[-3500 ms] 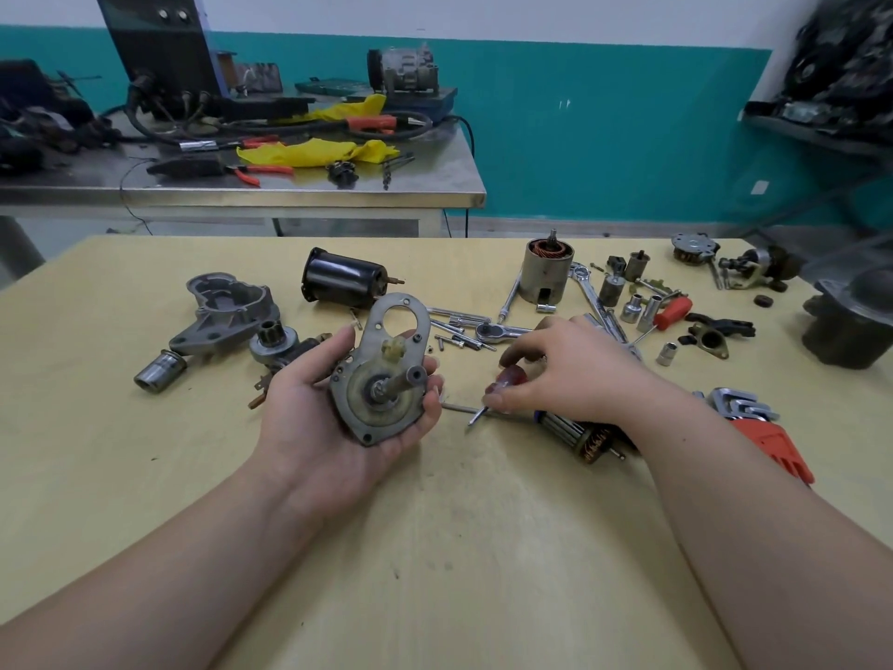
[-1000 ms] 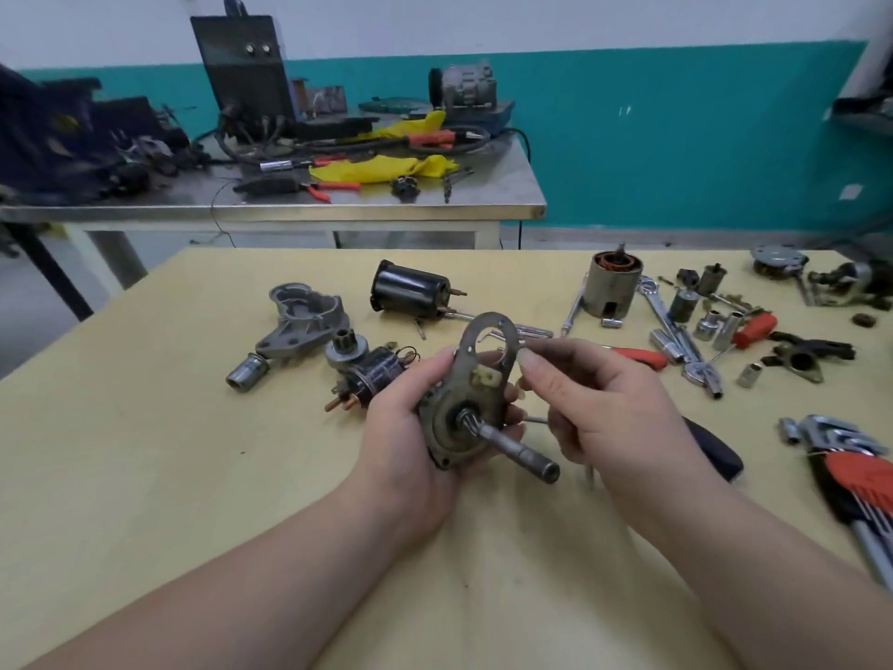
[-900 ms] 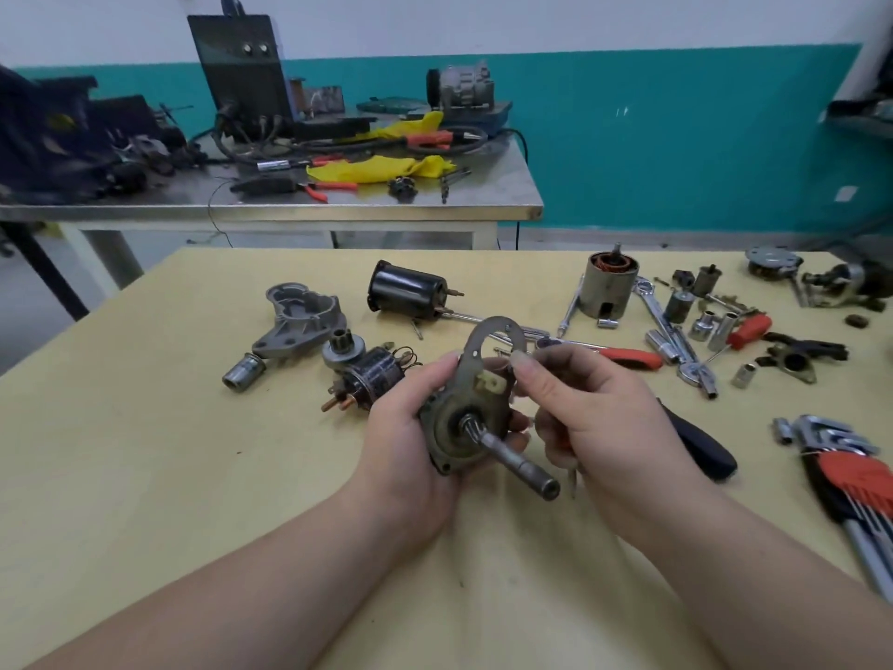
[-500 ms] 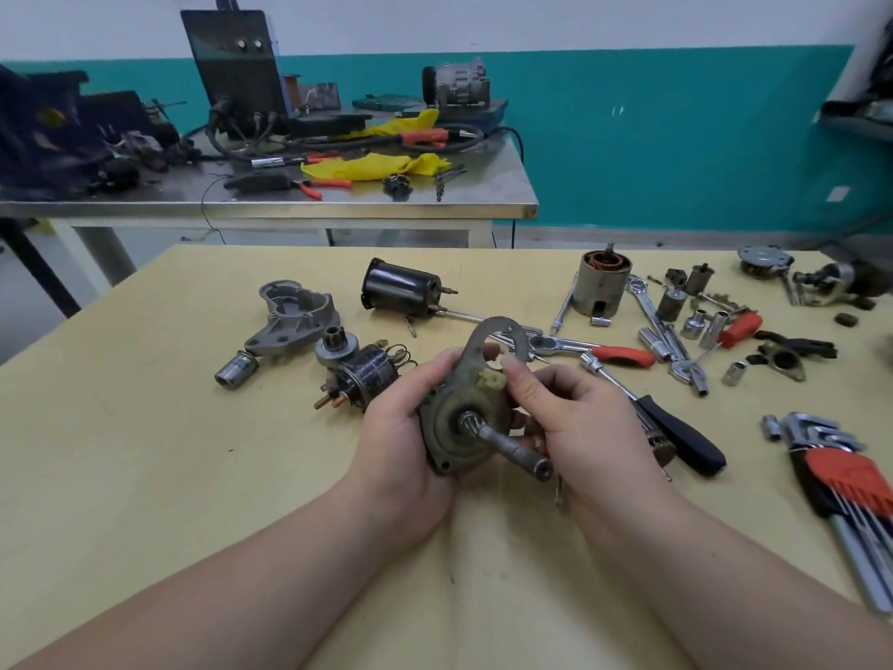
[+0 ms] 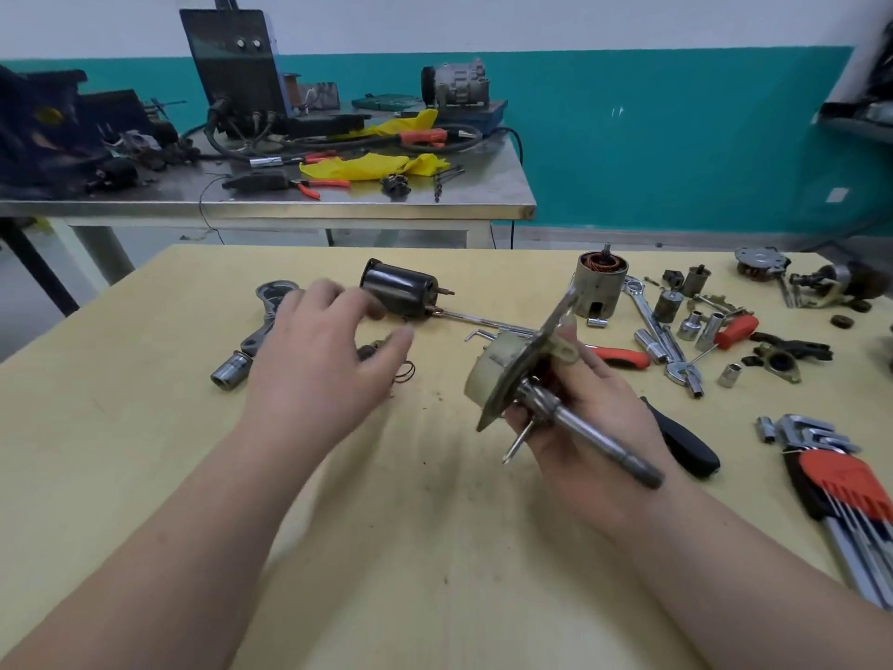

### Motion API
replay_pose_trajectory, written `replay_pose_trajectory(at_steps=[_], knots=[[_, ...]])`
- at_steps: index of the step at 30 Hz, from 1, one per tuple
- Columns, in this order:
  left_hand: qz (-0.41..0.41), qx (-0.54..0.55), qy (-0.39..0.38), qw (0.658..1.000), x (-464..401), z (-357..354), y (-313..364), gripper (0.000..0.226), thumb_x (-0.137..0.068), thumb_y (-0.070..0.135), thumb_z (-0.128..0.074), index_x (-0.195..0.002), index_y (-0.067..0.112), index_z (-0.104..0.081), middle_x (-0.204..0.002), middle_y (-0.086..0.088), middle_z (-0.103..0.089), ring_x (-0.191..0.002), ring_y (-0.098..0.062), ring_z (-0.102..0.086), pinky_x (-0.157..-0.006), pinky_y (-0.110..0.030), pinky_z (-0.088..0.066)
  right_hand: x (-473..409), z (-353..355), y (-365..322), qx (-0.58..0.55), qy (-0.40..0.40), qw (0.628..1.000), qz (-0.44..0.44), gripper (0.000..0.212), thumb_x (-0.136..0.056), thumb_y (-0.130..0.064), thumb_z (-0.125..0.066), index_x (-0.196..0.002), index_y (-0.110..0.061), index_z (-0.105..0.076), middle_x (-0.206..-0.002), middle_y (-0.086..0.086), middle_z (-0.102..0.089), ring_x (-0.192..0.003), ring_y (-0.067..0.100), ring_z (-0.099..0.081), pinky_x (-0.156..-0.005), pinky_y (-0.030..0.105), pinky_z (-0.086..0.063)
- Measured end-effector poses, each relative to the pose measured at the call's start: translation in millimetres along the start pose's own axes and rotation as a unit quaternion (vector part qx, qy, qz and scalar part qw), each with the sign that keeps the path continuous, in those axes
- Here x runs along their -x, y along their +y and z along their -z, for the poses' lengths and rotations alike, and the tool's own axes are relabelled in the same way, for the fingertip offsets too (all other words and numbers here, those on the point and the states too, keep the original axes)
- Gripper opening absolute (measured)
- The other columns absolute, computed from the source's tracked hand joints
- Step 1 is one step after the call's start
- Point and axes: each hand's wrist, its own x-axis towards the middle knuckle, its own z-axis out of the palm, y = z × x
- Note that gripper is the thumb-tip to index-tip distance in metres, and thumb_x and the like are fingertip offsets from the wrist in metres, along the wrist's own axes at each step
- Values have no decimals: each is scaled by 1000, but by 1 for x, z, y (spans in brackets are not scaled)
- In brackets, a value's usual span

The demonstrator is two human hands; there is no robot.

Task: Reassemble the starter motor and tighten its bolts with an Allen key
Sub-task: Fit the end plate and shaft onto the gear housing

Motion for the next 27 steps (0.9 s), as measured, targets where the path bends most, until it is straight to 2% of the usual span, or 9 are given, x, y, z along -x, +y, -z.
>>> replay_pose_trajectory(at_steps=[5, 10, 12, 13, 15, 17, 19, 23, 27], knots=[[63, -204, -177, 961, -6, -17, -15, 87, -79, 87, -66, -147, 33, -53, -135, 5, -55, -127, -23, -55, -81, -38, -48, -1, 5, -2, 4, 30, 999, -10, 27, -96, -42, -67, -84, -23, -82, -97, 7, -79, -80, 19, -73, -71, 33, -57], [75, -116, -106, 985, -8, -19, -24, 60, -79, 61, -84, -129, 31, -70, -110, 9, -60, -102, -21, -60, -77, -35, -49, 0, 9, -1, 36, 29, 999, 1, 27, -93, -44, -69, -91, -21, -82, -96, 7, -80, -80, 20, -75, -79, 39, -55], [92, 70, -70, 991, -8, -16, -29, 69, -73, 54, -95, -134, 31, -73, -112, 10, -70, -107, -20, -68, -87, -35, -54, -1, 9, -2, 53, 25, 998, 14, 31, -84, -47, -72, -89, -19, -83, -98, 10, -81, -85, 23, -76, -82, 41, -60], [119, 244, -52, 961, -9, -13, -30, 69, -71, 46, -99, -133, 29, -75, -113, 6, -76, -108, -21, -73, -91, -34, -56, -1, 9, -3, 61, 18, 998, 22, 31, -81, -48, -73, -85, -20, -85, -99, 11, -81, -88, 24, -78, -83, 43, -64], [129, 592, -68, 793, -10, -11, -29, 64, -74, 30, -95, -133, 15, -75, -121, -8, -79, -115, -31, -74, -98, -37, -55, -1, 9, -4, 75, 2, 996, 39, 30, -75, -49, -75, -83, -22, -86, -100, 13, -81, -90, 25, -80, -82, 44, -67], [139, 770, -95, 615, -7, -11, -22, 76, -72, 29, -98, -138, 3, -71, -139, -19, -69, -132, -36, -65, -111, -42, -52, 0, 8, -4, 98, -5, 994, 49, 33, -71, -52, -77, -84, -23, -85, -99, 13, -81, -87, 24, -80, -70, 39, -67], [150, 841, -125, 505, -1, -11, -12, 82, -70, 35, -101, -138, 1, -71, -146, -22, -65, -133, -36, -67, -111, -44, -54, 1, 8, -2, 132, -7, 989, 61, 36, -71, -56, -77, -87, -25, -85, -97, 11, -82, -86, 24, -80, -68, 36, -65], [194, 858, -180, 441, 12, -14, 8, 77, -70, 37, -98, -131, -3, -75, -140, -22, -70, -117, -31, -77, -98, -44, -62, 2, 6, 0, 203, -7, 976, 83, 41, -69, -66, -75, -91, -33, -85, -98, 5, -83, -91, 23, -80, -77, 37, -63], [249, 849, -184, 428, 19, -20, 22, 61, -84, 46, -78, -117, -5, -80, -127, -23, -76, -111, -32, -79, -90, -48, -65, 4, 4, 0, 219, -17, 972, 83, 42, -70, -66, -75, -90, -31, -85, -96, 5, -83, -87, 22, -80, -73, 30, -63]])
